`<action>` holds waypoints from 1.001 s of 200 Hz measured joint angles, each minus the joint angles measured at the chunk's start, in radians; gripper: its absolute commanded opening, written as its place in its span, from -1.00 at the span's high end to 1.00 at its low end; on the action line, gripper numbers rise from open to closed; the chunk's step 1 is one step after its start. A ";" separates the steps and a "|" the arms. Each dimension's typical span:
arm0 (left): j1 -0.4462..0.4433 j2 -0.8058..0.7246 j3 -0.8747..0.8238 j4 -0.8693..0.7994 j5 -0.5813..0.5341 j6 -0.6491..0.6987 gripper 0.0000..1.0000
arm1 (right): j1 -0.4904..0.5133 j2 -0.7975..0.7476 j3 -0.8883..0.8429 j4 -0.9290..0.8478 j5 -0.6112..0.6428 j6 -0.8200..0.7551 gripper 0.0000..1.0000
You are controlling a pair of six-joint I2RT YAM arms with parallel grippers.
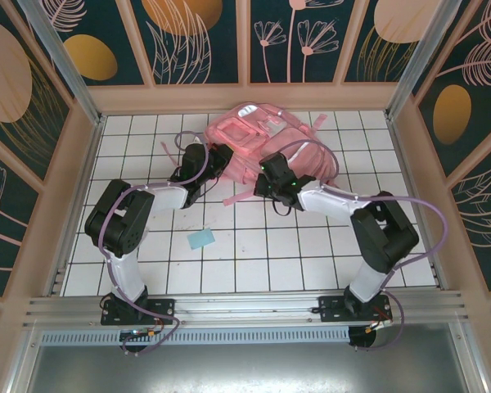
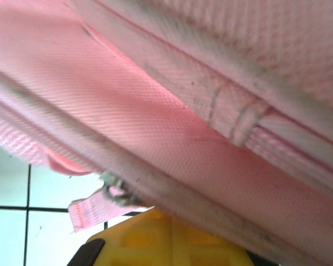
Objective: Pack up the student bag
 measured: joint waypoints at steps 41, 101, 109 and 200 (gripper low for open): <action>0.011 0.000 0.016 -0.029 0.000 0.022 1.00 | -0.062 -0.146 -0.075 -0.023 -0.066 -0.061 1.00; 0.037 0.019 0.035 -0.037 0.012 0.037 1.00 | -0.168 -0.190 -0.129 -0.088 -0.194 -0.093 1.00; 0.037 0.021 0.035 -0.033 0.016 0.032 1.00 | -0.166 -0.189 -0.129 -0.083 -0.216 -0.089 0.84; 0.000 0.023 0.034 -0.007 0.018 -0.010 1.00 | -0.085 -0.059 -0.069 0.117 -0.269 -0.011 0.15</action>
